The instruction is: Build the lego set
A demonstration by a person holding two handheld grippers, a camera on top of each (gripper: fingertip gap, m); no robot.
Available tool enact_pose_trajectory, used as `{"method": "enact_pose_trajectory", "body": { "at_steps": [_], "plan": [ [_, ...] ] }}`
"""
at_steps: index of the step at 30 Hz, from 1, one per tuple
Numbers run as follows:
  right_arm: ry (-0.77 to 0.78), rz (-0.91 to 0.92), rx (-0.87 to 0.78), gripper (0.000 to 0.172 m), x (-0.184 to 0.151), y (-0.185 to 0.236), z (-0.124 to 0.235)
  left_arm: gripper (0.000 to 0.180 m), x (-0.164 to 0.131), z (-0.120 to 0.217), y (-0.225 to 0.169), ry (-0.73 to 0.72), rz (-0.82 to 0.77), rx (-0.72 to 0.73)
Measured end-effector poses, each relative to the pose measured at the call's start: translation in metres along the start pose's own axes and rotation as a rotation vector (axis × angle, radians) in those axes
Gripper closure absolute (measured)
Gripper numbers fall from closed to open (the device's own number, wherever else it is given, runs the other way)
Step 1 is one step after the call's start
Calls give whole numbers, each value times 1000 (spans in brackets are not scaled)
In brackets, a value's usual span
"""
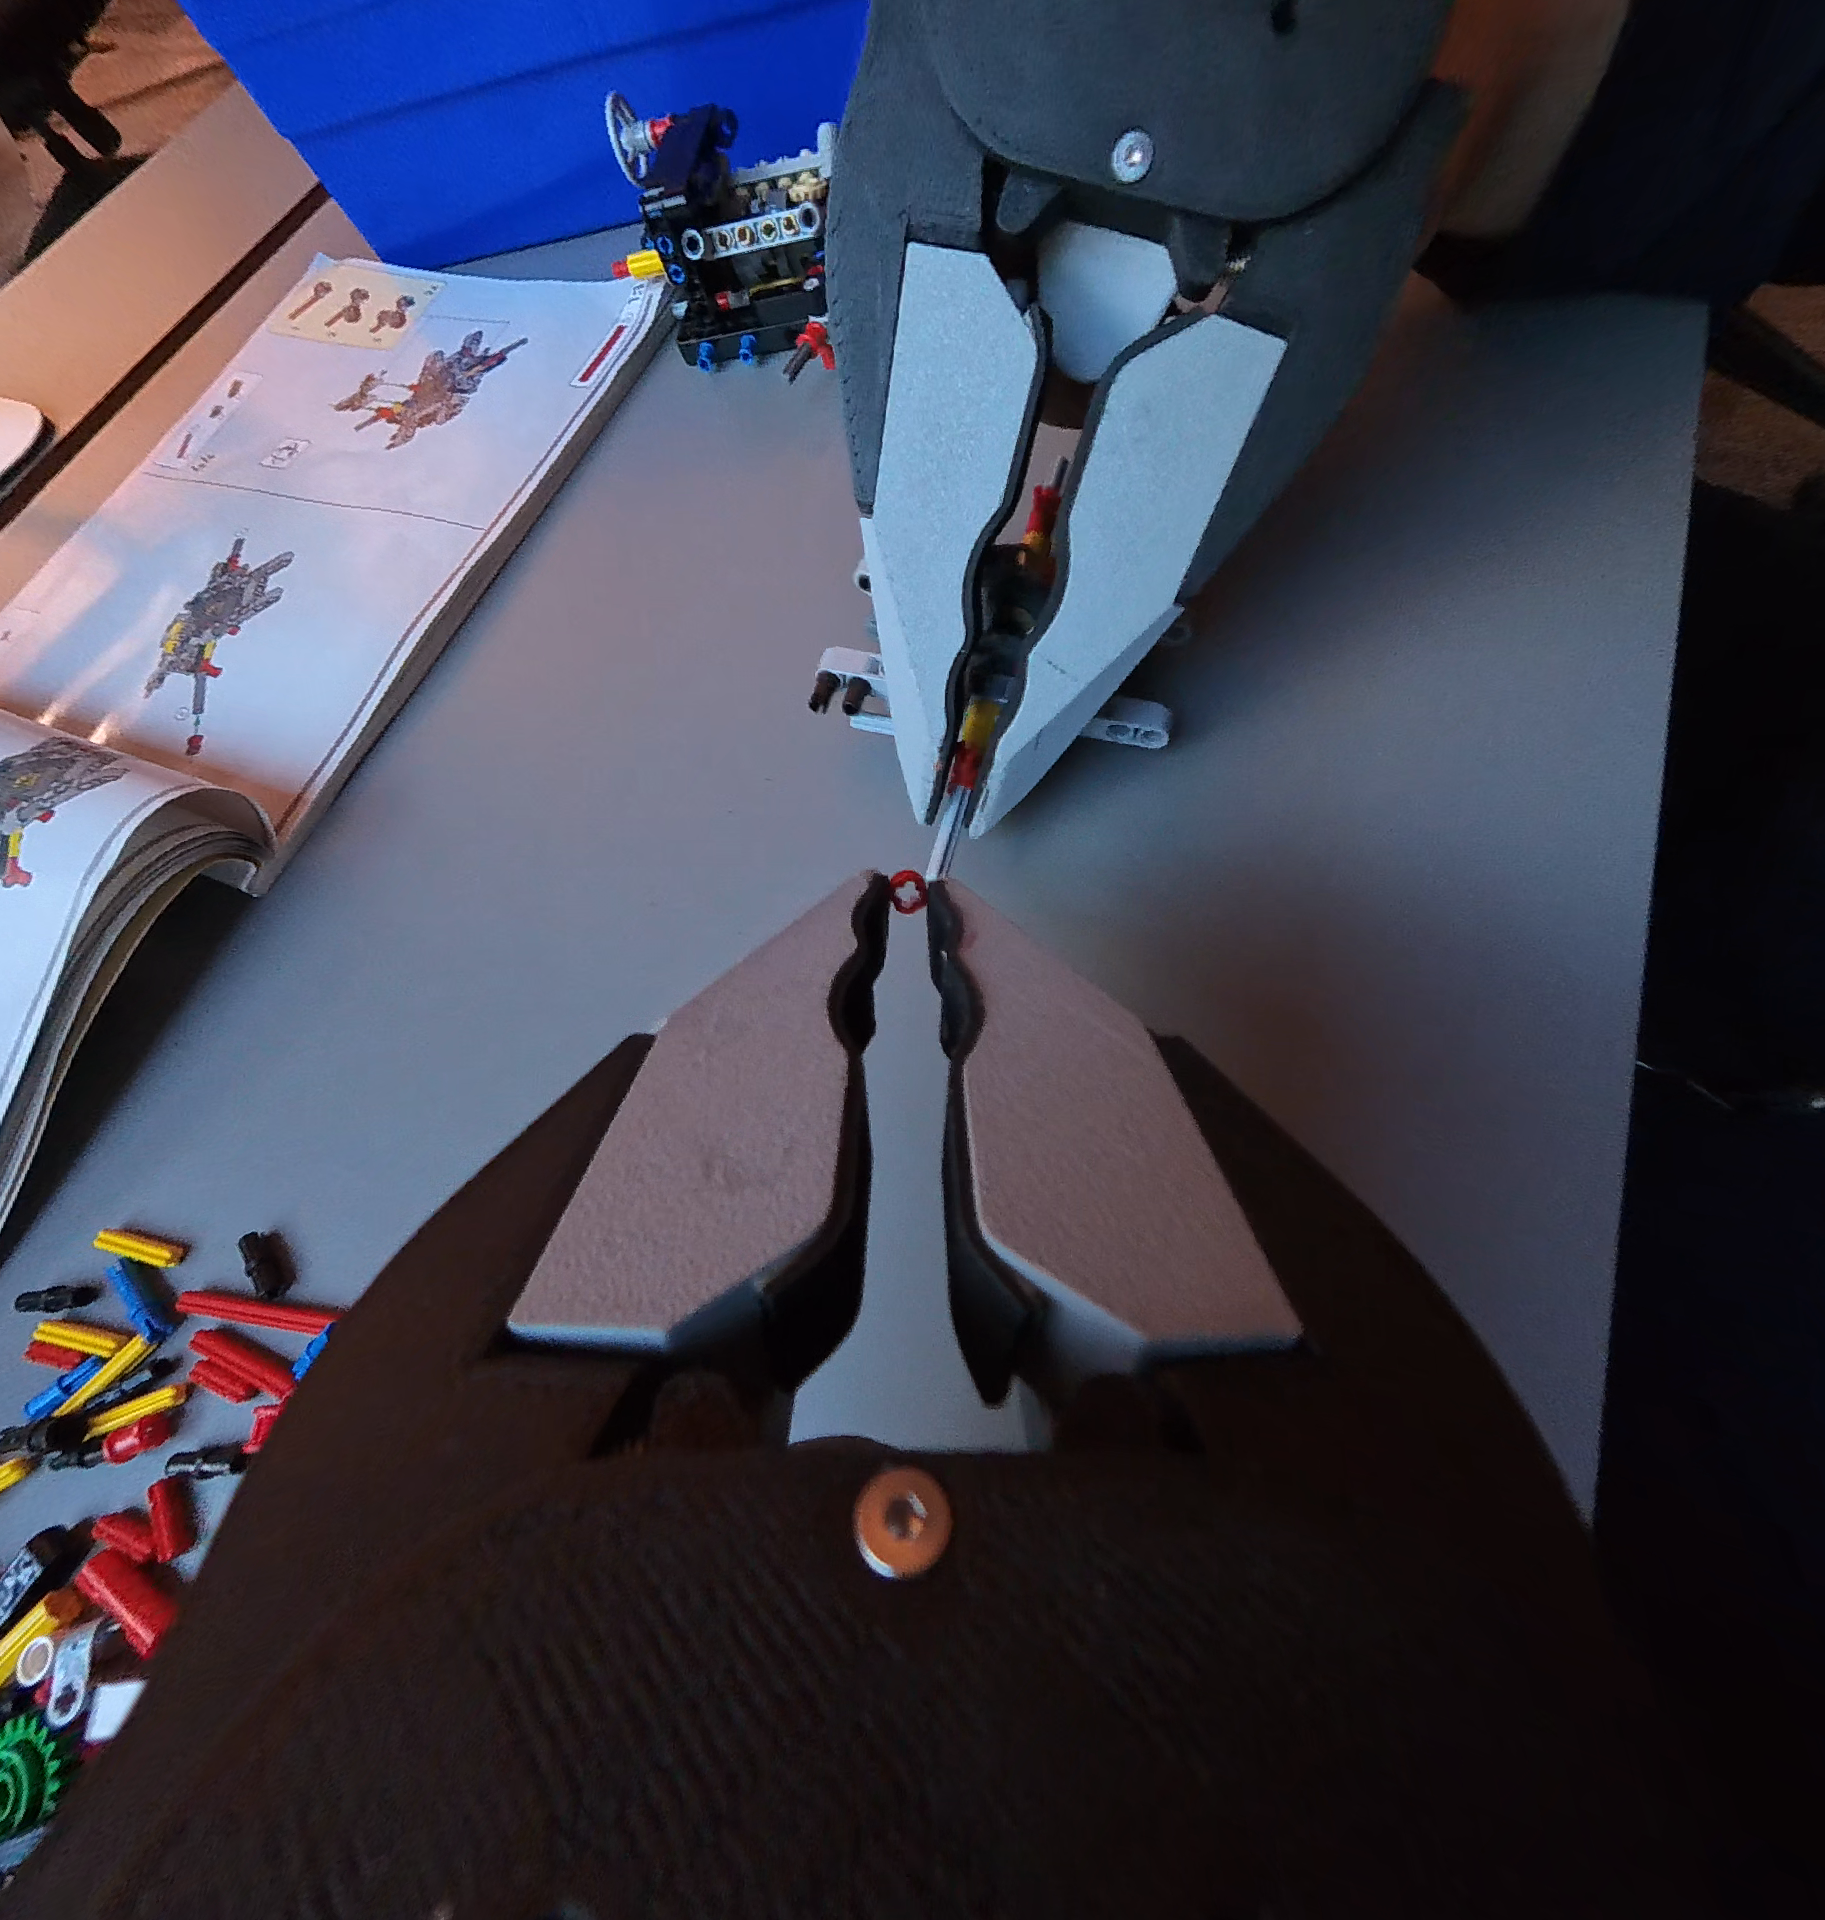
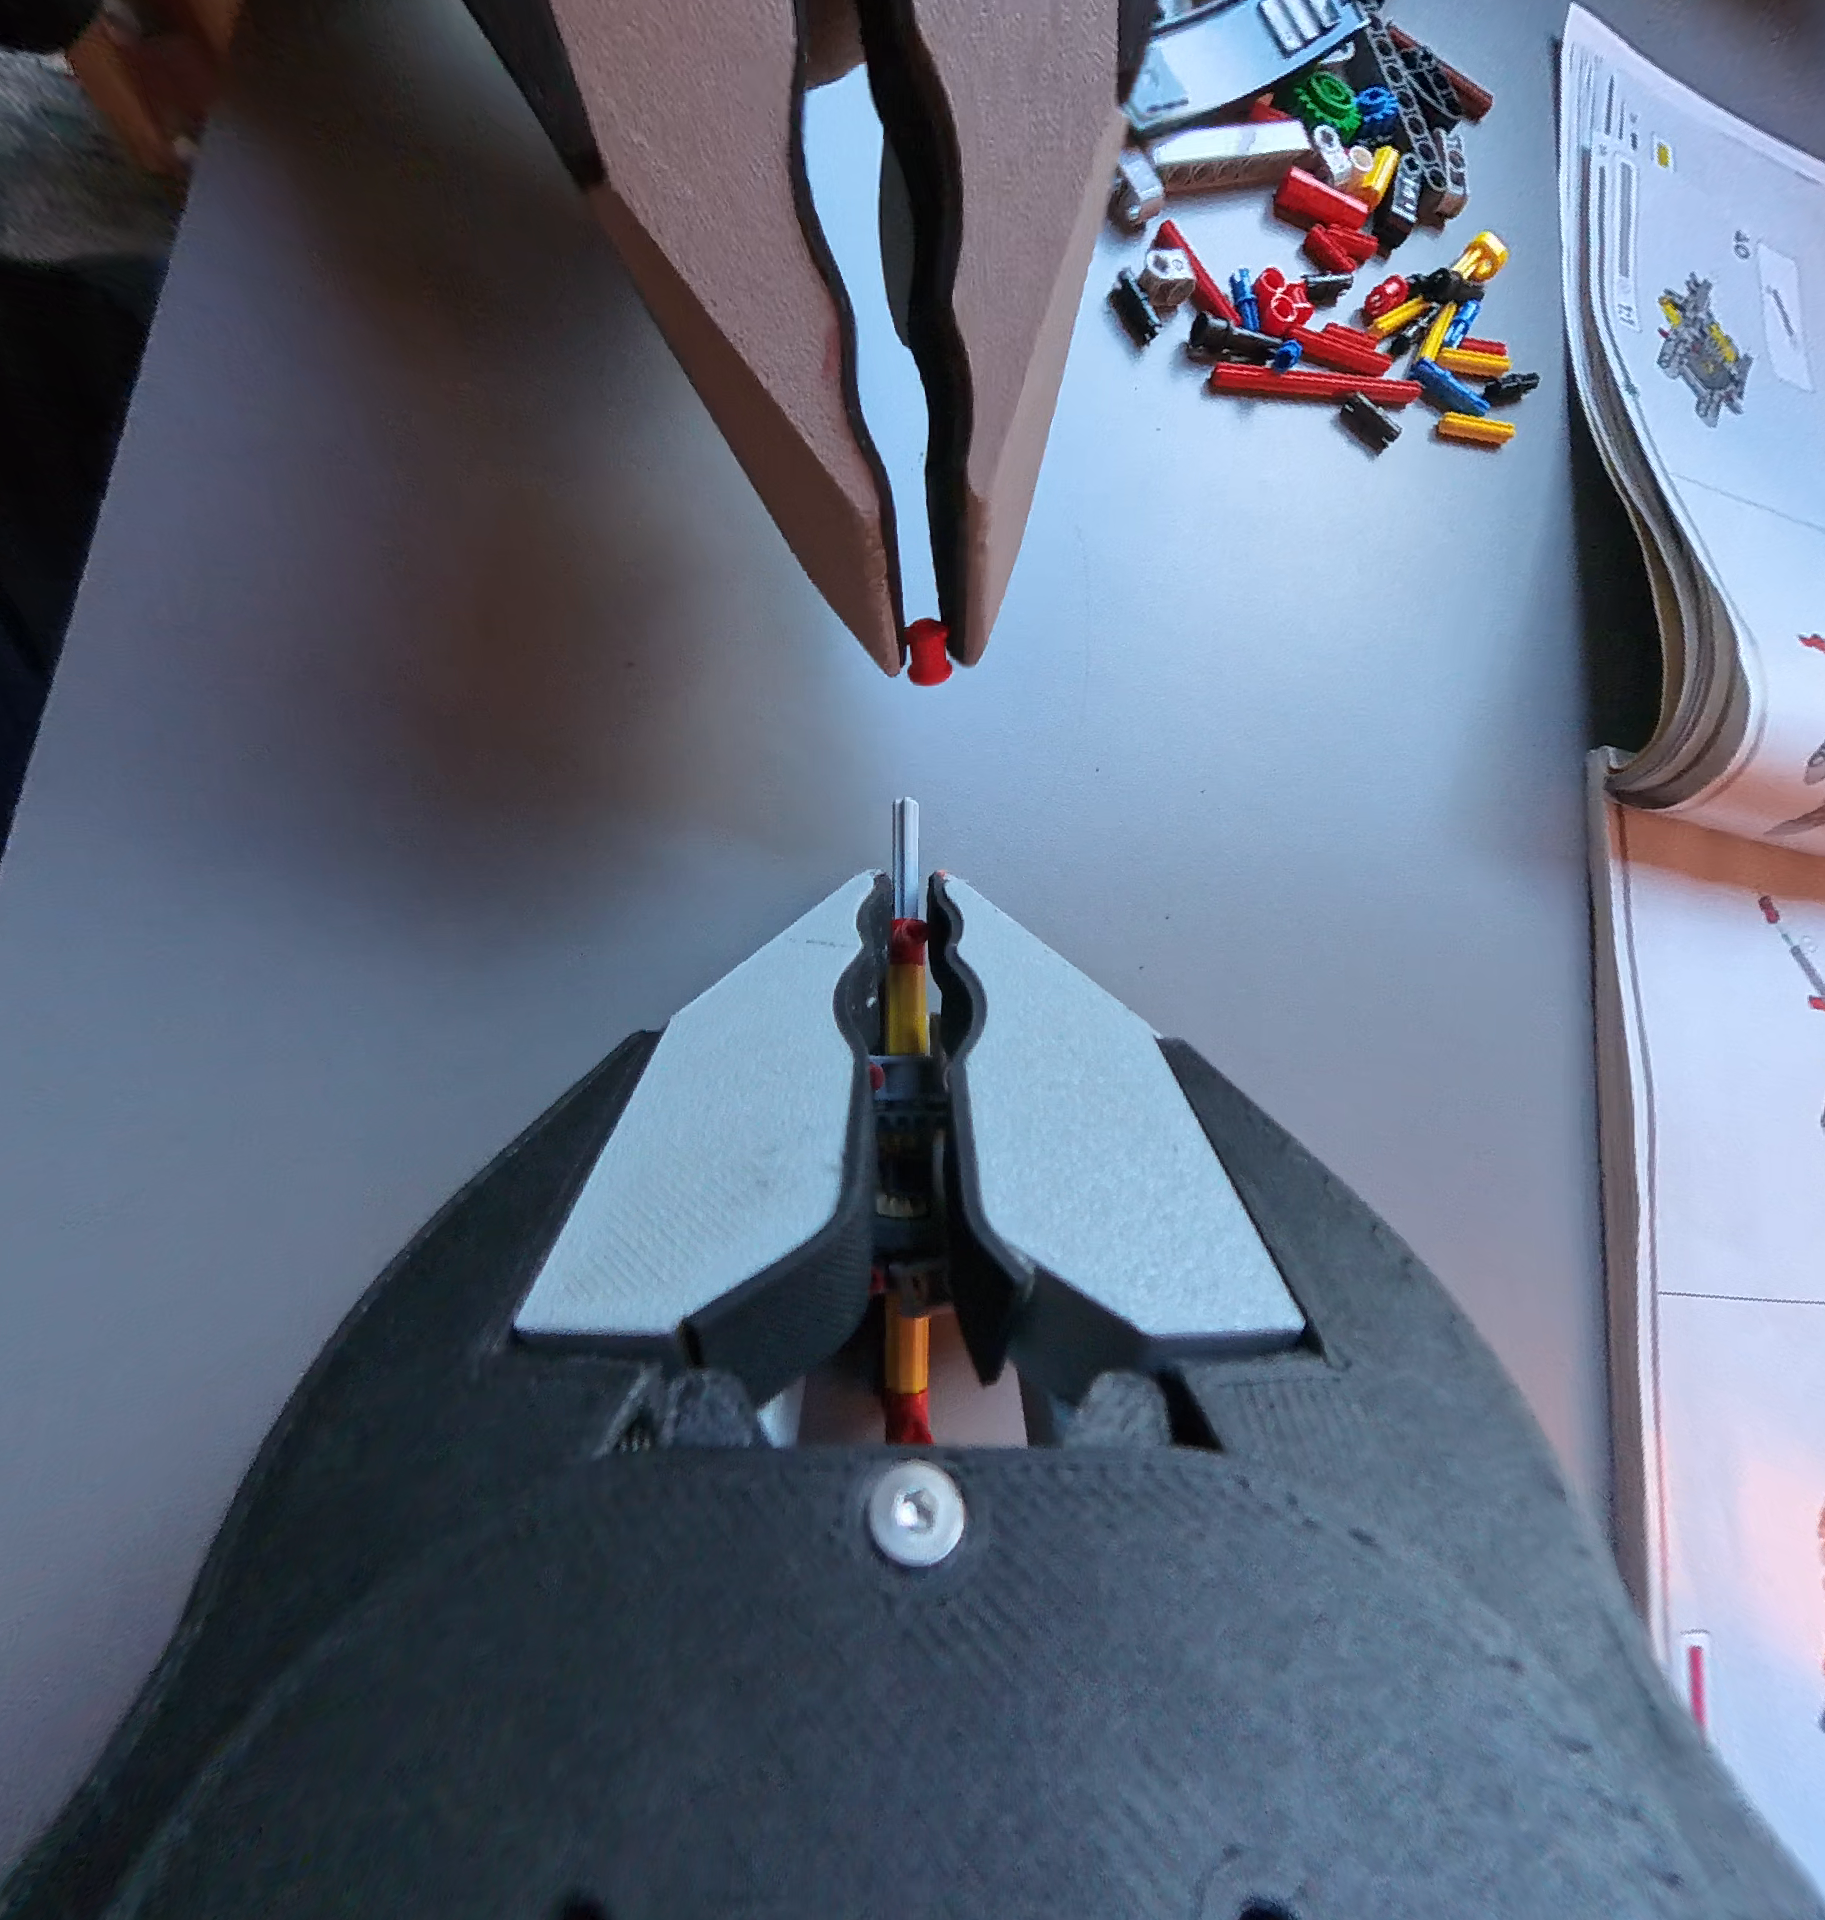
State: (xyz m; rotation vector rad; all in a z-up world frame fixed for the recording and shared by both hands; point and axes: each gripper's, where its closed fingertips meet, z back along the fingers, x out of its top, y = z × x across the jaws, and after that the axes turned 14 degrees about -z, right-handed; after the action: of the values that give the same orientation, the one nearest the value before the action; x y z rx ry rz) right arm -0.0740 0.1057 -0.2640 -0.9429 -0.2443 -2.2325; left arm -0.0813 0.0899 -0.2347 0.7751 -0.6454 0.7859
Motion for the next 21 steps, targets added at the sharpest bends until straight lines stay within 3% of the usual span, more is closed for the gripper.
{"method": "enact_pose_trajectory", "body": {
  "at_steps": [10, 21],
  "plan": [
    [79, 71, 1, 168, -8, 0, 2, 176, -7, -1, 0, -45, 107, -68],
    [310, 13, 90, 167, -20, -2, 5, 176, -5, 0, -3, -65, 138, -97]
  ]
}}
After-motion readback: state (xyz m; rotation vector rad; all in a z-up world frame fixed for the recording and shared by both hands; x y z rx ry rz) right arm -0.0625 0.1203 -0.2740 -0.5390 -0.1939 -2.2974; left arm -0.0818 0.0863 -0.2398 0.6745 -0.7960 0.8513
